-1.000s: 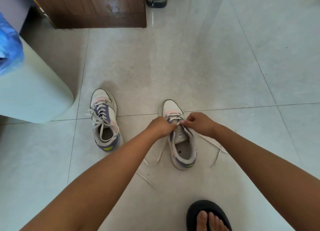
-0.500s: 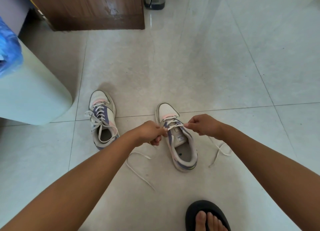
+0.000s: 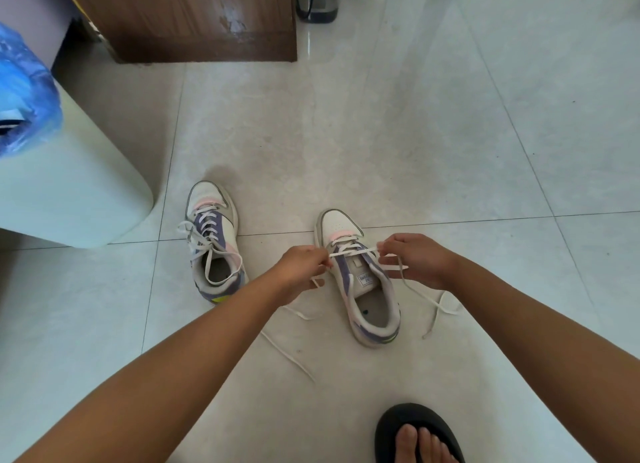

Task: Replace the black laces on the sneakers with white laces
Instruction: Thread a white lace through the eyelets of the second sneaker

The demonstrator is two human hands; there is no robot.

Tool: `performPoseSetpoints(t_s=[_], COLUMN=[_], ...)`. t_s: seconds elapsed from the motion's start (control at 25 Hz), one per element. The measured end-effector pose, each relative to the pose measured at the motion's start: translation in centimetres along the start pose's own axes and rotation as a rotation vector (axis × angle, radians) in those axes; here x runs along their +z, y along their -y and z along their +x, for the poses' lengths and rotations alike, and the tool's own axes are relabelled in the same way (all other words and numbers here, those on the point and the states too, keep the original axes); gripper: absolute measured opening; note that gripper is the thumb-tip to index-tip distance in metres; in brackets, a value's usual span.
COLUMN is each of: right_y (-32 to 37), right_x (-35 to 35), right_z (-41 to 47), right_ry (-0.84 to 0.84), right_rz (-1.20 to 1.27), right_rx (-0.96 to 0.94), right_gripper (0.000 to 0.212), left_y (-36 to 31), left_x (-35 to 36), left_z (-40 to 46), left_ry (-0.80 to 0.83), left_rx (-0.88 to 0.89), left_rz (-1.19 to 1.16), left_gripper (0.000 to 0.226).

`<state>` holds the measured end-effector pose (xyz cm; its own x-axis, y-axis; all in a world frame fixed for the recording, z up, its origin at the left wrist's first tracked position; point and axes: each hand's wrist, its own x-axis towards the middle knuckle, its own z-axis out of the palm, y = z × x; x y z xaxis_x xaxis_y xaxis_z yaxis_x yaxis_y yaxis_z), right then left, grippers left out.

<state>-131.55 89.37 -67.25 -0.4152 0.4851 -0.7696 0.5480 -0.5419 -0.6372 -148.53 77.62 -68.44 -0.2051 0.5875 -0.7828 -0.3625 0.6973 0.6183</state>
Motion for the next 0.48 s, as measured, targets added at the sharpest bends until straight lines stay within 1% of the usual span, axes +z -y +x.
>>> performPoseSetpoints(t_s=[0.08, 0.16, 0.32, 0.4, 0.44, 0.48], right_y=[-0.1, -0.5, -1.1, -1.4, -1.5, -1.6], right_x=[-0.3, -0.5, -0.8, -0.9, -0.9, -0.8], right_z=[0.1, 0.1, 0.1, 0.2, 0.2, 0.2], right_ry=[0.028, 0.06, 0.092, 0.099, 0.092, 0.073], right_rz=[0.09, 0.173, 0.298, 0.355, 0.367, 0.345], right_rx=[0.021, 0.029, 0.023, 0.028, 0.027, 0.023], right_gripper=[0.013, 0.015, 0.02, 0.019, 0.018, 0.017], left_y=[0.7, 1.4, 2.4, 2.6, 2.6, 2.4], left_x=[-0.2, -0.4, -0.3, -0.3, -0.3, -0.3], left_z=[0.2, 0.4, 0.3, 0.2, 0.2, 0.1], left_ry=[0.026, 0.005, -0.019, -0.015, -0.013, -0.017], left_rx=[-0.007, -0.013, -0.021, -0.019, -0.015, -0.006], left_rz=[-0.208, -0.365, -0.615, -0.676, -0.66, -0.593], left_gripper=[0.022, 0.022, 0.026, 0.026, 0.025, 0.024])
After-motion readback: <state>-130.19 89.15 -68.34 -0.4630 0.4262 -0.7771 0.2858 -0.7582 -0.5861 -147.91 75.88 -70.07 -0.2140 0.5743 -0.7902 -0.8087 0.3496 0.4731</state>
